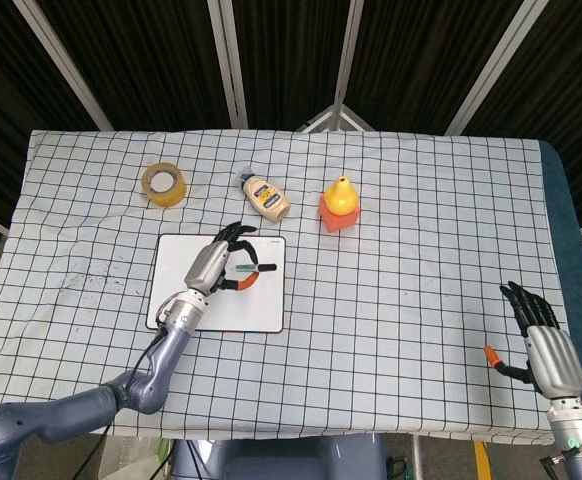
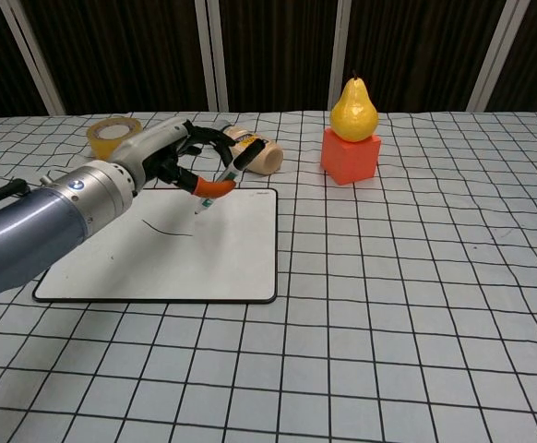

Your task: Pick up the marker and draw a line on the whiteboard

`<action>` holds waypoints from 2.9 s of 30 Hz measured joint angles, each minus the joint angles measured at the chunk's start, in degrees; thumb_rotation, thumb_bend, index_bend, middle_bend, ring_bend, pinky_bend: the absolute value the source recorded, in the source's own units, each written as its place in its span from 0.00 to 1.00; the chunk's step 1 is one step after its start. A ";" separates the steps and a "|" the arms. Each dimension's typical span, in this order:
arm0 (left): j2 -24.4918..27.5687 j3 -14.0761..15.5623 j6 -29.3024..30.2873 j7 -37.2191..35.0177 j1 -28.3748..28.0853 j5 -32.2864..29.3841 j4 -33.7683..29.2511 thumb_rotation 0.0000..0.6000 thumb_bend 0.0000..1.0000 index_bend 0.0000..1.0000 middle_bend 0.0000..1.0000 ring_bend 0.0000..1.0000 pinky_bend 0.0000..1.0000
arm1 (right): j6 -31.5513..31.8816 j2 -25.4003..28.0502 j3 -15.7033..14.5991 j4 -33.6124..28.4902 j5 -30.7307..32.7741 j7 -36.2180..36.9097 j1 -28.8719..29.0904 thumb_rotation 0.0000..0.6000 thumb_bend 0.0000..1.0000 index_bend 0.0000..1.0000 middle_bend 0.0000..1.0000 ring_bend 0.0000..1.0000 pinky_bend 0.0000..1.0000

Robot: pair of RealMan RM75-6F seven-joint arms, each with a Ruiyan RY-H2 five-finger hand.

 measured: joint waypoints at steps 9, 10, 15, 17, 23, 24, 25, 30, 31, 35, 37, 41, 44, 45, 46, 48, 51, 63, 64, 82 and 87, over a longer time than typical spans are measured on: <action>-3.33 -1.19 -0.58 2.98 -1.84 -2.49 1.51 1.00 0.56 0.66 0.14 0.00 0.05 | -0.30 0.21 -0.01 0.01 -0.05 0.67 0.13 1.00 0.32 0.00 0.00 0.00 0.00; -3.53 -1.26 -0.61 3.20 -1.98 -2.61 1.64 1.00 0.56 0.66 0.14 0.00 0.05 | -0.31 0.23 -0.02 -0.01 -0.06 0.72 0.13 1.00 0.32 0.00 0.00 0.00 0.00; -4.61 -1.56 -0.87 3.82 -2.39 -3.52 2.47 1.00 0.56 0.66 0.14 0.00 0.05 | -0.28 0.28 -0.03 -0.07 -0.10 0.86 0.12 1.00 0.32 0.00 0.00 0.00 0.00; -4.83 -1.43 -0.99 4.04 -2.44 -3.65 2.73 1.00 0.56 0.66 0.14 0.00 0.05 | -0.31 0.30 -0.03 -0.06 -0.07 0.91 0.13 1.00 0.32 0.00 0.00 0.00 0.00; -4.76 -0.63 -0.99 4.14 -1.80 -3.69 2.55 1.00 0.56 0.66 0.14 0.00 0.05 | -0.47 0.35 -0.02 -0.01 0.00 0.94 0.20 1.00 0.32 0.00 0.00 0.00 0.00; -4.65 -0.42 -0.96 4.15 -1.57 -3.68 2.41 1.00 0.56 0.66 0.14 0.00 0.05 | -0.47 0.36 -0.03 -0.01 -0.01 0.92 0.19 1.00 0.32 0.00 0.00 0.00 0.00; -4.49 -0.18 -0.90 4.17 -1.29 -3.67 2.22 1.00 0.56 0.66 0.14 0.00 0.05 | -0.44 0.36 -0.04 -0.02 -0.04 0.88 0.19 1.00 0.32 0.00 0.00 0.00 0.00; -3.21 1.26 -0.35 4.16 0.60 -3.60 0.38 1.00 0.56 0.66 0.14 0.00 0.05 | -0.21 0.31 -0.06 -0.04 -0.12 0.60 0.10 1.00 0.32 0.00 0.00 0.00 0.00; -2.88 1.59 -0.15 4.16 1.03 -3.54 -0.13 1.00 0.56 0.66 0.14 0.00 0.05 | -0.15 0.29 -0.04 -0.03 -0.10 0.57 0.08 1.00 0.32 0.00 0.00 0.00 0.00; -0.68 3.61 1.25 4.32 3.73 -3.19 -3.38 1.00 0.56 0.66 0.14 0.00 0.05 | 0.09 0.22 0.06 -0.02 0.01 0.40 -0.01 1.00 0.32 0.00 0.00 0.00 0.00; 0.68 4.74 1.95 4.63 5.09 -3.03 -5.10 1.00 0.56 0.66 0.14 0.00 0.05 | 0.27 0.15 0.08 -0.05 -0.04 0.22 -0.05 1.00 0.32 0.00 0.00 0.00 0.00; 3.99 7.02 3.52 5.00 7.84 -2.36 -9.86 1.00 0.56 0.66 0.14 0.00 0.05 | 0.73 0.04 0.10 -0.10 -0.18 -0.11 -0.20 1.00 0.32 0.00 0.00 0.00 0.00; 6.69 8.36 4.92 4.71 9.54 -1.10 -14.37 1.00 0.56 0.66 0.14 0.00 0.05 | 0.97 -0.07 0.16 -0.12 -0.12 -0.31 -0.32 1.00 0.32 0.00 0.00 0.00 0.00; 7.59 8.71 5.46 4.53 10.04 -0.54 -15.93 1.00 0.56 0.66 0.14 0.00 0.05 | 1.02 -0.09 0.16 -0.13 -0.12 -0.37 -0.34 1.00 0.32 0.00 0.00 0.00 0.00; 8.53 9.02 6.06 4.31 10.53 0.08 -17.56 1.00 0.56 0.66 0.14 0.00 0.05 | 1.07 -0.13 0.16 -0.14 -0.13 -0.42 -0.37 1.00 0.32 0.00 0.00 0.00 0.00; 10.86 9.57 7.75 3.62 11.65 1.87 -21.55 1.00 0.56 0.66 0.14 0.00 0.05 | 1.12 -0.17 0.11 -0.13 -0.24 -0.62 -0.39 1.00 0.32 0.00 0.00 0.00 0.00; 14.52 9.97 10.80 2.36 13.22 5.04 -27.29 1.00 0.56 0.66 0.14 0.00 0.05 | 1.16 -0.23 0.00 -0.13 -0.40 -0.86 -0.42 1.00 0.32 0.00 0.00 0.00 0.00; 23.20 8.18 15.56 10.20 14.97 7.09 -31.71 1.00 0.56 0.65 0.14 0.00 0.05 | 1.11 -0.28 -0.17 -0.36 -0.28 -1.15 -0.57 1.00 0.32 0.00 0.00 0.00 0.00; 23.53 8.06 15.45 11.73 14.86 6.60 -31.43 1.00 0.55 0.65 0.14 0.00 0.05 | 1.06 -0.24 -0.17 -0.37 -0.22 -1.15 -0.57 1.00 0.32 0.00 0.00 0.00 0.00; 21.41 9.71 14.04 41.40 13.40 -6.59 -16.14 1.00 0.45 0.56 0.11 0.00 0.03 | 1.07 -0.17 -0.34 -0.56 -0.33 -1.41 -0.68 1.00 0.32 0.00 0.00 0.00 0.00; 18.96 10.12 13.48 41.25 13.40 -7.27 -11.50 1.00 0.42 0.51 0.08 0.00 0.03 | 0.99 -0.17 -0.34 -0.60 -0.30 -1.43 -0.67 1.00 0.32 0.00 0.00 0.00 0.00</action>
